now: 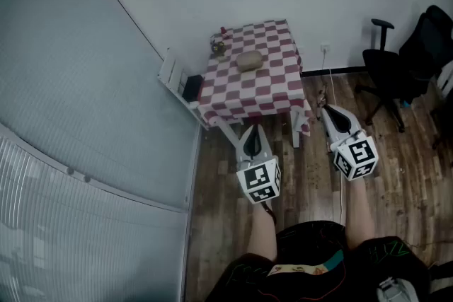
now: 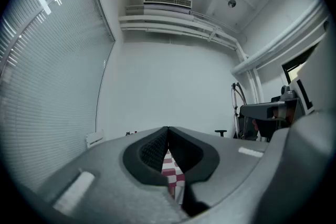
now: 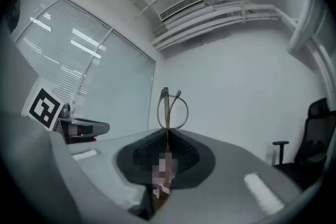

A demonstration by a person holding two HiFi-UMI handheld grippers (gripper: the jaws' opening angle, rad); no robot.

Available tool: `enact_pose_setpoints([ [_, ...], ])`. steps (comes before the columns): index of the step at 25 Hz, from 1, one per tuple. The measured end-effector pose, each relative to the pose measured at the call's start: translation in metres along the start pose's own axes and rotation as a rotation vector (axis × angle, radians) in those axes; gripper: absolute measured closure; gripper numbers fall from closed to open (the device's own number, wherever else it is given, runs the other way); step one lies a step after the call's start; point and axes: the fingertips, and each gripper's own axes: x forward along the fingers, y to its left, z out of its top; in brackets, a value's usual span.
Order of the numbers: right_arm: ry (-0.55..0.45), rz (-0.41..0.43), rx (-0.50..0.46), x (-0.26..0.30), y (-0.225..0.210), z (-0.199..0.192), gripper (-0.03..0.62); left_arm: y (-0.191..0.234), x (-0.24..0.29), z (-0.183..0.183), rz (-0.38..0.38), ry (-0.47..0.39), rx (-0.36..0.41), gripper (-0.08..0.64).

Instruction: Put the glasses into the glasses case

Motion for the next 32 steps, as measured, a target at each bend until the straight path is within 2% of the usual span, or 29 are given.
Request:
enact_pose_setpoints([
  [5, -0.005, -0.033, 0.023, 0.002, -0.017, 0.002, 0.575, -0.002, 0.004, 0.004, 0.002, -0.001, 0.013, 0.551],
  [21, -0.033, 0.006, 0.079, 0.016, -0.021, 0.003, 0.575, 0.004, 0.001, 0.017, 0.031, -0.014, 0.047, 0.551],
  [32, -0.007, 0.021, 0.106, 0.03, -0.024, -0.016, 0.575, 0.01, 0.012, 0.0, 0.041, 0.016, 0.031, 0.551],
])
